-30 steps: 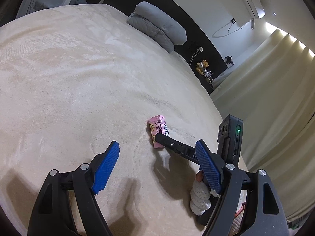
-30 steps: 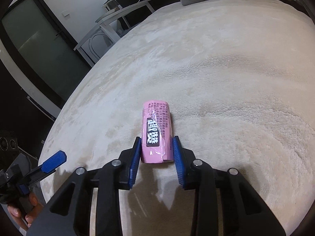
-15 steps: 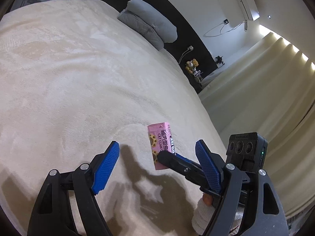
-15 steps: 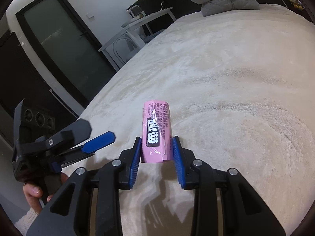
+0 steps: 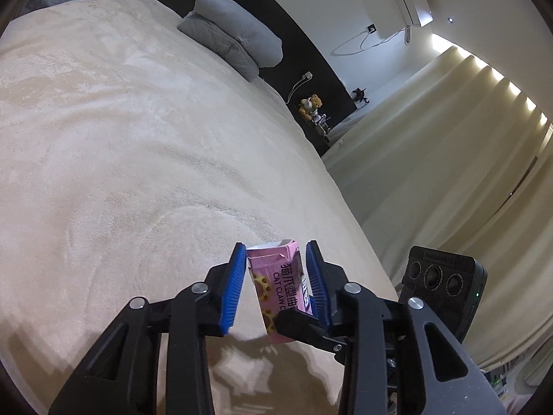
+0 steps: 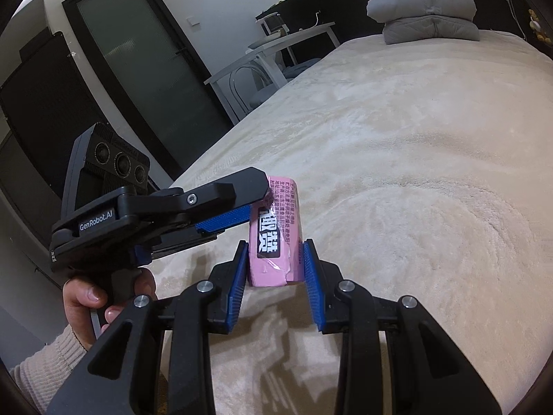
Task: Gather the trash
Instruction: 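Carry the pink box down over the trash bag with the right tool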
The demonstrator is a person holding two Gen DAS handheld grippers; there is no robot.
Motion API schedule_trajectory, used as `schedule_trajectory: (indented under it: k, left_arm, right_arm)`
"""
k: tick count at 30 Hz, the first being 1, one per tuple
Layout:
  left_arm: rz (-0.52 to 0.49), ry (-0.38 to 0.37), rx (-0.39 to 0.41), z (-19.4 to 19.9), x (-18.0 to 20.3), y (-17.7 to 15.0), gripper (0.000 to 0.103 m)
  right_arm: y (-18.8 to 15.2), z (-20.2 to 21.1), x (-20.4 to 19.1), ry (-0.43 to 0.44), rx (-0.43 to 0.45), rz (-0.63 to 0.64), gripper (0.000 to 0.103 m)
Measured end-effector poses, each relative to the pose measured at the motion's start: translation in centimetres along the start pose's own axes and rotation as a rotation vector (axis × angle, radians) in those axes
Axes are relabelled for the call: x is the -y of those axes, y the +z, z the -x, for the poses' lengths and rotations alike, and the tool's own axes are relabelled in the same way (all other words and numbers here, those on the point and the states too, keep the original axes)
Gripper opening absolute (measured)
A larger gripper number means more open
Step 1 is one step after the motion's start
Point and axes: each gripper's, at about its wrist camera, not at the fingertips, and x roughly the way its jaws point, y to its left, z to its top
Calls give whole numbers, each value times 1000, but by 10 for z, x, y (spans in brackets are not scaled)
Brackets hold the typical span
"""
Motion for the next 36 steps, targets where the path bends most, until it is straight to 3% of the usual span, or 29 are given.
schedule_trajectory:
  k: [15,21,36]
  left_arm:
    - [23,-153,-69,5,32,-34,33]
    - [-151,-149,-83,5,71,-57,31]
    - [-282,-175,-80,29,127,-150,30]
  right_arm:
    - [-37,60,-20,-52,54,64,33]
    - [-61,89,-31,-102,85,84,33]
    - [-145,156,-60,-170,121,121,33]
